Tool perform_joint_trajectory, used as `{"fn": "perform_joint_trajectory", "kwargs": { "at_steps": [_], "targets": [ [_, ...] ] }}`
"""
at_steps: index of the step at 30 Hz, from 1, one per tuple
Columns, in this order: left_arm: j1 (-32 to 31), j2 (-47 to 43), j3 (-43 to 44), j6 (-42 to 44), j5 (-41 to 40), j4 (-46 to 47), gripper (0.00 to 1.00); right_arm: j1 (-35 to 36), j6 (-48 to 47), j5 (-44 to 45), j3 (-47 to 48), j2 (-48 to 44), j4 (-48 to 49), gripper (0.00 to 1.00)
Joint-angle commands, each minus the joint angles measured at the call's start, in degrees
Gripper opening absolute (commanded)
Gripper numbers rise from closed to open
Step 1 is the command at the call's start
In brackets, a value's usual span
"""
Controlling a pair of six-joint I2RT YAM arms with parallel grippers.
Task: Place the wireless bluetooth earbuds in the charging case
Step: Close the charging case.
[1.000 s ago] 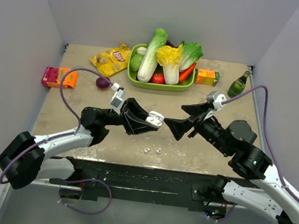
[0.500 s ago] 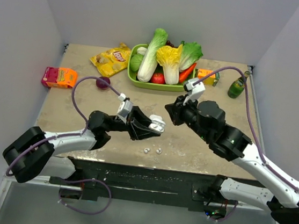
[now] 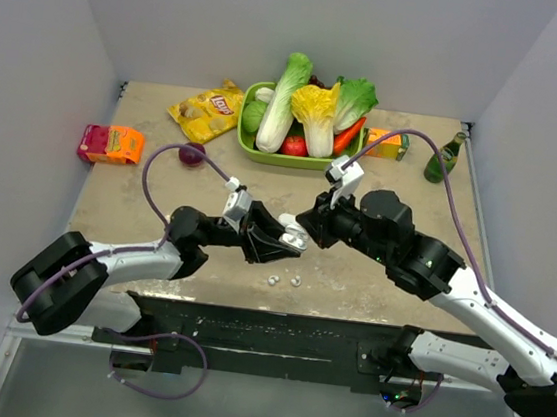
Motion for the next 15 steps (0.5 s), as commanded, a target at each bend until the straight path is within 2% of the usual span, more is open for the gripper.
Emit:
{"fn": "perform_joint_trajectory", "kwargs": {
  "at_steps": [1, 8, 11, 12, 13, 14, 15],
  "targets": [
    [-0.26, 0.63, 0.85, 3.31, -1.50, 34.59, 0.00, 0.01, -1.82, -6.31, -1.24, -0.46, -0.29, 0.09],
    [-0.26, 0.54, 1.03, 3.75, -3.08, 34.59, 0.00, 0.01, -1.03, -6.86, -2.47, -0.98, 0.06, 0.09],
    [-0.09, 0.80, 0.15, 4.18, -7.37, 33.02, 0.00, 0.01, 2.92, 7.26, -4.22, -5.10, 2.07, 0.20],
    [0.26, 0.80, -0.55, 4.62, -10.09, 30.75, 0.00, 0.01, 4.06, 16.27, -7.53, -8.77, 3.47, 0.24],
    [0.52, 0.54, -0.82, 4.19, -17.34, 22.89, 0.00, 0.01, 4.86, 18.88, -9.83, -10.63, 5.49, 0.30],
    [0.96, 0.54, -0.38, 3.32, -21.15, 17.51, 0.00, 0.01, 5.30, 21.17, -11.94, -12.13, 8.47, 0.34],
    [2.45, 0.63, 0.32, 0.52, -24.93, 4.49, 0.00, 0.01, 5.83, 23.19, -15.00, -13.63, 9.02, 0.40]
  ]
}}
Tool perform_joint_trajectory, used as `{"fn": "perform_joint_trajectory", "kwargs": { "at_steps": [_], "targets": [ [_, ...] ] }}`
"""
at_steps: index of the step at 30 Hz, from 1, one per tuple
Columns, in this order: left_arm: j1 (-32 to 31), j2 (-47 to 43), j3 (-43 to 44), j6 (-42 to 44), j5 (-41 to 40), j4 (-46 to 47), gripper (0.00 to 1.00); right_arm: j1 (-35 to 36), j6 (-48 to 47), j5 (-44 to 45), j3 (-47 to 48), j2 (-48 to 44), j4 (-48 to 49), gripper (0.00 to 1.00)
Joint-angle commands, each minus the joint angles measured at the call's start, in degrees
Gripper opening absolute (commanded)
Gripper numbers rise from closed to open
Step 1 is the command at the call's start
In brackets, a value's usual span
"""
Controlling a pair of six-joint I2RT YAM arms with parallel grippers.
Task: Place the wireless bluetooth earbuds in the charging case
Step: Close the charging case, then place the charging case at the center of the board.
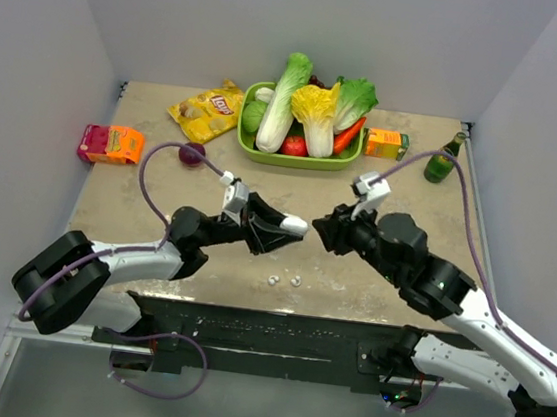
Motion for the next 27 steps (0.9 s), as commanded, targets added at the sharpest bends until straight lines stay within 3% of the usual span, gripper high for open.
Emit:
{"fn": "perform_joint_trajectory", "kwargs": {
  "at_steps": [1, 3, 7, 12, 17, 24, 27],
  "targets": [
    [3.35, 0.28, 1.85, -2.84, -22.93, -2.67, 0.00, -0.05, 4.26, 16.07, -7.93, -6.62, 7.03, 0.42],
    [6.78, 2.64, 4.58, -8.09, -27.80, -17.42, 0.00, -0.05, 4.35, 15.37, -9.25, -4.44, 6.34, 0.48],
    [13.90, 10.19, 3.09, -18.58, -27.30, -19.78, 0.00, -0.05, 3.73, 11.51, -10.13, -0.92, 6.33, 0.53],
    [16.90, 20.57, 8.35, -15.61, -27.03, -28.55, 0.00, -0.05, 3.47, 9.04, -11.10, 0.23, 8.79, 0.63],
    [18.21, 26.28, 11.78, -14.20, -27.83, -31.04, 0.00, -0.05, 3.29, 8.07, -10.75, 1.46, 9.06, 0.69],
    [18.74, 28.93, 14.60, -15.25, -28.97, -38.32, 0.32, -0.05, 3.56, 8.68, -11.10, 1.55, 9.41, 0.74],
    [19.36, 29.28, 14.25, -15.51, -28.71, -40.70, 0.38, -0.05, 3.29, 8.95, -11.63, 1.11, 9.67, 0.75]
  ]
}}
